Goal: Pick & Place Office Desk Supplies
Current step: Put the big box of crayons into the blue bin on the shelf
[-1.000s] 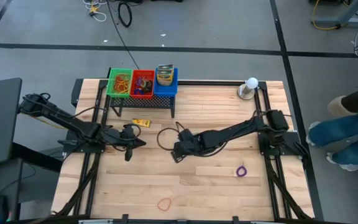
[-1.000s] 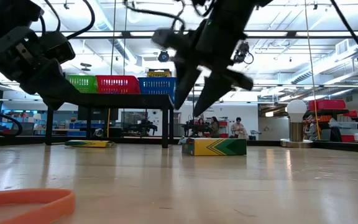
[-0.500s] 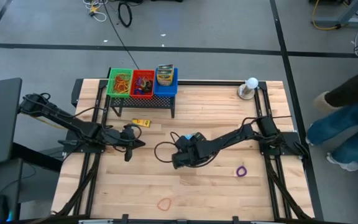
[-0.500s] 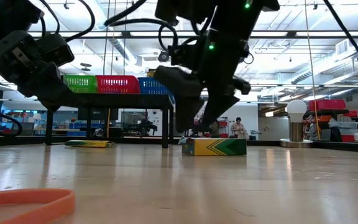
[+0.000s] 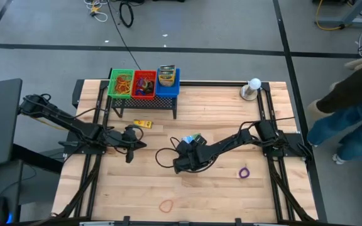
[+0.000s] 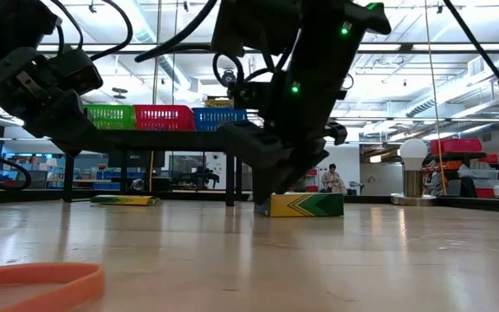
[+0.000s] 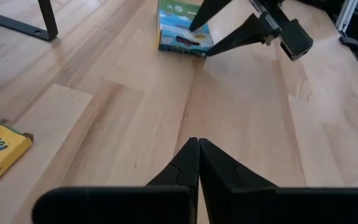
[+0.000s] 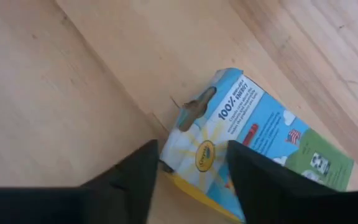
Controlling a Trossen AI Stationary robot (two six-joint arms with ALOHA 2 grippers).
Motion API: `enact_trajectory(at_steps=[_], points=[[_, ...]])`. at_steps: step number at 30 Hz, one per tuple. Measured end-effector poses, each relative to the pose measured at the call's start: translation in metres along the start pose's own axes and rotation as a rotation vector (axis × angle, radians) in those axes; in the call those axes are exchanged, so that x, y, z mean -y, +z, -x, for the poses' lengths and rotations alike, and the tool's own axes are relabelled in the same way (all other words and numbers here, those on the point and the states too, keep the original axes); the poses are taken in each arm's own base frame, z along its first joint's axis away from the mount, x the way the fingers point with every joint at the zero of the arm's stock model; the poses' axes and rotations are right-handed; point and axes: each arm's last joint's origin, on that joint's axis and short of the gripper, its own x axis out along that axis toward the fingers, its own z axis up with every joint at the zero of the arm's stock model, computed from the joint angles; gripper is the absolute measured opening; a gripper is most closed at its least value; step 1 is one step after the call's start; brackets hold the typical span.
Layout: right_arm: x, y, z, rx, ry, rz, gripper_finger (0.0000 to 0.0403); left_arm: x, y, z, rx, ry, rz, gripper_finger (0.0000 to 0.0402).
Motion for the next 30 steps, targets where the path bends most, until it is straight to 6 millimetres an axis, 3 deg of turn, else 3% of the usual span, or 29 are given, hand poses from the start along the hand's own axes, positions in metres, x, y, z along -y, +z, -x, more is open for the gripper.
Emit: enact_trajectory(at_steps=[8,12,21,26,30], points=[[-0.004,0.000,0.005,0.017,0.026,-0.002,0.0060,0.000,0.000,0.000,-0.001,0.001,0.040,0.0010],[-0.005,0.000,0.014,0.029,0.048,-0.003,0.0012,0.000,0.000,0.000,-0.006,-0.012,0.041,0.0010],[0.002,0.014,0.050,0.066,0.157,-0.037,0.0008,0.004,0.006,0.000,0.036,-0.081,0.072,0.0024],[0.005,0.027,0.066,0.098,0.276,-0.030,0.0005,0.013,0.025,0.002,0.098,-0.100,-0.018,0.0069],[0.001,0.035,0.069,0.109,0.386,-0.034,0.0007,0.022,0.045,0.000,0.151,-0.079,-0.164,0.0121]])
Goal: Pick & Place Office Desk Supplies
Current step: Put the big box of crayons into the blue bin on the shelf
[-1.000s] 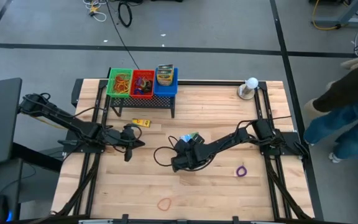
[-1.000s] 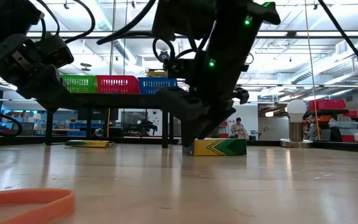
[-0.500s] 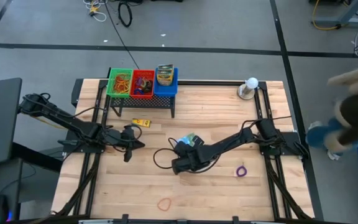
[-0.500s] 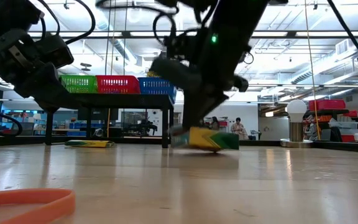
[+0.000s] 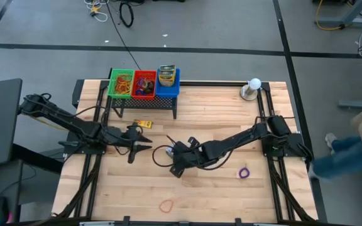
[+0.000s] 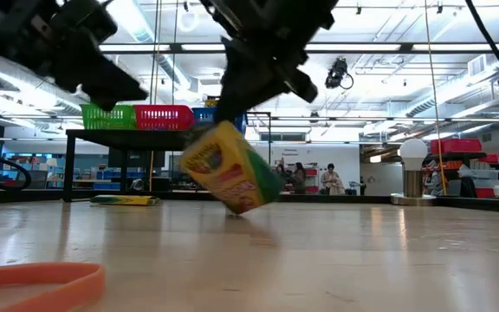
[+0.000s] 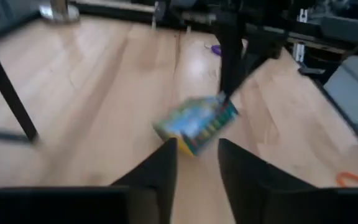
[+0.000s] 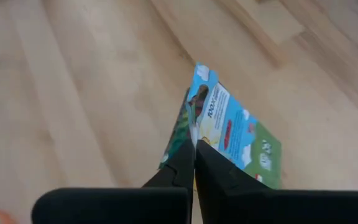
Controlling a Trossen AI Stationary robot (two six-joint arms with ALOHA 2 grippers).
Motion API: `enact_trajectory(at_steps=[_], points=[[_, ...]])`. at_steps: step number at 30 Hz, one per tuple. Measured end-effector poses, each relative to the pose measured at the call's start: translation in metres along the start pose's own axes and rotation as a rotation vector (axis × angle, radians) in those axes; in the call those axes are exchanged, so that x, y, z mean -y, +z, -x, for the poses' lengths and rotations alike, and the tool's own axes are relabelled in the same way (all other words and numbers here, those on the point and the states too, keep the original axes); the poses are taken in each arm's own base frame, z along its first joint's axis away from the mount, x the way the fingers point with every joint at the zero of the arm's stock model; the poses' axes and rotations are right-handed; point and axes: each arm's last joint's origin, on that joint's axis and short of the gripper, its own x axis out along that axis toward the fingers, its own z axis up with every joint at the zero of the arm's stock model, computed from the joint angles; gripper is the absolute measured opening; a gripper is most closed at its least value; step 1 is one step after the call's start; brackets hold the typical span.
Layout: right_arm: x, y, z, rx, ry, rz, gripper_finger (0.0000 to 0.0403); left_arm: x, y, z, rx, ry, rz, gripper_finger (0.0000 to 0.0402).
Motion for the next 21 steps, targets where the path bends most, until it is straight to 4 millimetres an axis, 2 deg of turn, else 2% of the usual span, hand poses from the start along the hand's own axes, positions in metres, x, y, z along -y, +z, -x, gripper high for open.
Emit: enact_trajectory(at_steps=[3,6,10,16,21], points=[[-0.004,0.004,0.000,0.023,0.059,-0.006,0.0008,0.004,0.009,-0.006,0.002,0.002,-0.091,0.0164],[-0.005,0.008,-0.001,0.042,0.087,-0.021,0.0008,0.009,0.010,-0.016,-0.045,-0.044,-0.161,0.0199],[-0.008,0.015,-0.001,0.086,0.149,-0.011,0.0008,0.014,0.007,-0.033,-0.119,-0.049,-0.243,0.0219],[-0.008,0.018,-0.001,0.097,0.168,0.013,0.0008,0.023,0.006,-0.053,-0.187,-0.092,-0.284,0.0199],[-0.008,0.018,-0.001,0.101,0.169,0.018,0.0008,0.026,0.009,-0.056,-0.189,-0.118,-0.280,0.0130]])
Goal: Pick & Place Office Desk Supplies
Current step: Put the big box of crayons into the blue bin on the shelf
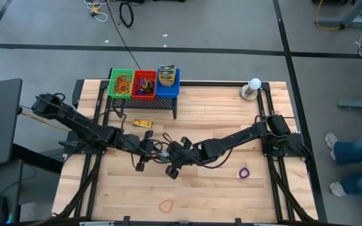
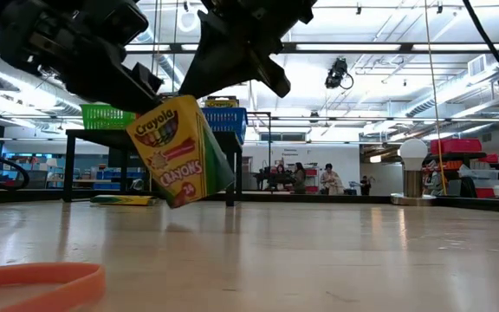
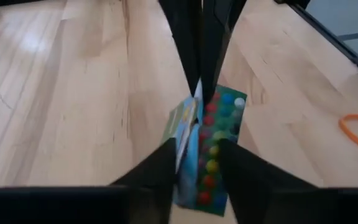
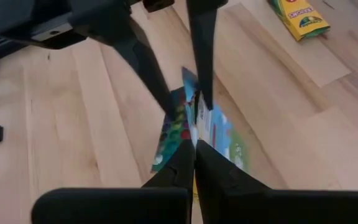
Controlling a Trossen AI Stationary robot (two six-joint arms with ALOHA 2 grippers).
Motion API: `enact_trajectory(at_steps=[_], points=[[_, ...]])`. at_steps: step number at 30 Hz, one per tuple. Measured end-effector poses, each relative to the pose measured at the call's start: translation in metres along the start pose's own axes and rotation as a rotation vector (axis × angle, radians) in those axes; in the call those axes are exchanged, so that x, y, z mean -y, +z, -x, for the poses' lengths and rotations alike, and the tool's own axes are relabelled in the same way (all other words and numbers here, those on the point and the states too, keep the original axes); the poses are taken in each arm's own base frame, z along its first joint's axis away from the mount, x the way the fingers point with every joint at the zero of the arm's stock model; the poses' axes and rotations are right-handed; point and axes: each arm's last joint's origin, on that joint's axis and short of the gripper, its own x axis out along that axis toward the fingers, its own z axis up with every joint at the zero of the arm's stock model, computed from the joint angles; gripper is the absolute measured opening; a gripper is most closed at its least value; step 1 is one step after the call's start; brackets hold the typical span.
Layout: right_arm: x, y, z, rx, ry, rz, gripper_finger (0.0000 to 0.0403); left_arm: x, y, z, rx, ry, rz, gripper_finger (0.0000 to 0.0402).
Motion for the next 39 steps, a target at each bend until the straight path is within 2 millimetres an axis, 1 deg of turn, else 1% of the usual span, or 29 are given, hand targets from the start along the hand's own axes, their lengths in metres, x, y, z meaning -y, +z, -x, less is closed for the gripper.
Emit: enact_trajectory(at_steps=[5,6,10,11,13,16,19,22,23,25,27,30,32,36,39], points=[[-0.001,-0.001,0.000,0.002,0.003,0.018,0.0009,0.000,0.001,0.000,0.003,-0.015,0.002,0.0030],[-0.001,-0.001,0.001,0.002,0.004,0.021,0.0009,0.001,0.001,0.000,0.004,-0.027,0.003,0.0017],[-0.001,-0.001,0.001,-0.006,-0.002,0.023,0.0015,0.000,0.001,0.000,0.005,-0.037,0.039,0.0009],[0.000,-0.001,0.002,-0.011,-0.009,0.021,0.0021,-0.001,0.001,0.000,0.005,-0.040,0.062,0.0009],[0.003,0.000,0.010,-0.033,-0.031,0.025,0.0041,-0.003,0.002,0.000,0.001,-0.055,0.129,0.0008],[0.010,0.007,0.029,-0.054,-0.072,0.009,0.0080,-0.008,0.005,-0.001,0.000,-0.054,0.209,0.0007],[0.021,0.013,0.053,-0.100,-0.116,0.027,0.0119,-0.015,0.015,-0.002,0.000,-0.023,0.247,0.0007],[0.035,0.015,0.075,-0.172,-0.165,0.071,0.0141,-0.029,0.021,-0.003,-0.032,0.008,0.290,0.0007],[0.039,0.013,0.081,-0.187,-0.188,0.088,0.0141,-0.033,0.022,-0.004,-0.046,0.007,0.302,0.0007],[0.048,0.007,0.086,-0.191,-0.221,0.119,0.0126,-0.044,0.024,-0.006,-0.069,0.003,0.346,0.0007],[0.059,0.000,0.088,-0.197,-0.218,0.142,0.0095,-0.055,0.023,-0.010,-0.098,-0.014,0.401,0.0007],[0.076,-0.011,0.085,-0.197,-0.182,0.120,0.0034,-0.068,0.018,-0.018,-0.137,-0.013,0.471,0.0007],[0.086,-0.016,0.085,-0.189,-0.145,0.099,0.0010,-0.076,0.019,-0.023,-0.143,-0.006,0.477,0.0007],[0.097,-0.022,0.091,-0.137,-0.087,0.068,0.0020,-0.091,0.021,-0.032,-0.137,-0.005,0.504,0.0007],[0.103,-0.025,0.096,-0.110,-0.059,0.071,0.0016,-0.100,0.022,-0.039,-0.145,0.003,0.524,0.0007]])
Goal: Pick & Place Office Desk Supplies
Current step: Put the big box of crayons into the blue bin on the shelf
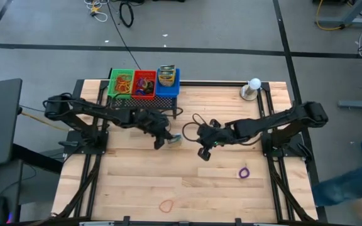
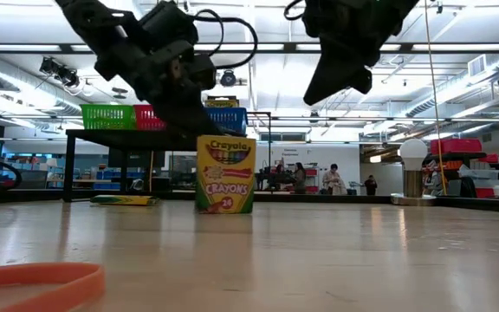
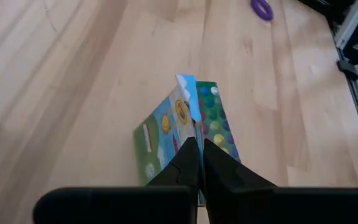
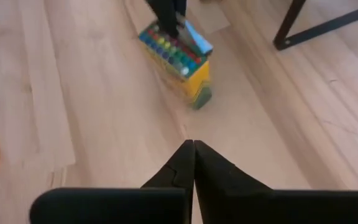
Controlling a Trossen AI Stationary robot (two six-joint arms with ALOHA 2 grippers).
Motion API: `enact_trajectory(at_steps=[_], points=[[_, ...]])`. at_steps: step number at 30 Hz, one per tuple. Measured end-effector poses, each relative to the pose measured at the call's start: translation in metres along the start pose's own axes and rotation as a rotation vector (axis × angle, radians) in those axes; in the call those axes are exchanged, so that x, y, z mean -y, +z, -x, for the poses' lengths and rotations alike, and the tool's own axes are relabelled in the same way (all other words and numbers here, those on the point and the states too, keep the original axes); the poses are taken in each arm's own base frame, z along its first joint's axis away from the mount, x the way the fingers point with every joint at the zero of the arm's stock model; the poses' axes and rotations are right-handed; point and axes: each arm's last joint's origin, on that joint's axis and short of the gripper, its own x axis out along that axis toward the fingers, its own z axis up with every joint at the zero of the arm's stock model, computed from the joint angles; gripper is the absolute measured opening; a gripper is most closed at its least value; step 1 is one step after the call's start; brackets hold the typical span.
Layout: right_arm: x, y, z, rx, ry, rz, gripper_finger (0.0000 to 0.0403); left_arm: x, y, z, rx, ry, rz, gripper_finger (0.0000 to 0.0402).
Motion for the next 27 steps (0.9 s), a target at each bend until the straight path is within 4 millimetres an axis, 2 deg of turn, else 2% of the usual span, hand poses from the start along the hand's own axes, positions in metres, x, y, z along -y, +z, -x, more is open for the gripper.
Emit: enact_trajectory(at_steps=[7,17,27], points=[[0.0075,-0.0009,0.0056,0.027,0.004,0.005,0.0009,-0.0114,0.0044,-0.0036,0.007,0.042,0.005,0.0013],[0.0070,0.0004,0.0065,0.040,0.010,0.025,0.0005,-0.0115,0.0036,-0.0037,0.005,0.054,0.013,0.0034],[0.0057,0.0029,0.0066,0.066,0.021,0.070,0.0029,-0.0090,0.0039,-0.0007,0.003,0.025,0.057,0.0089]])
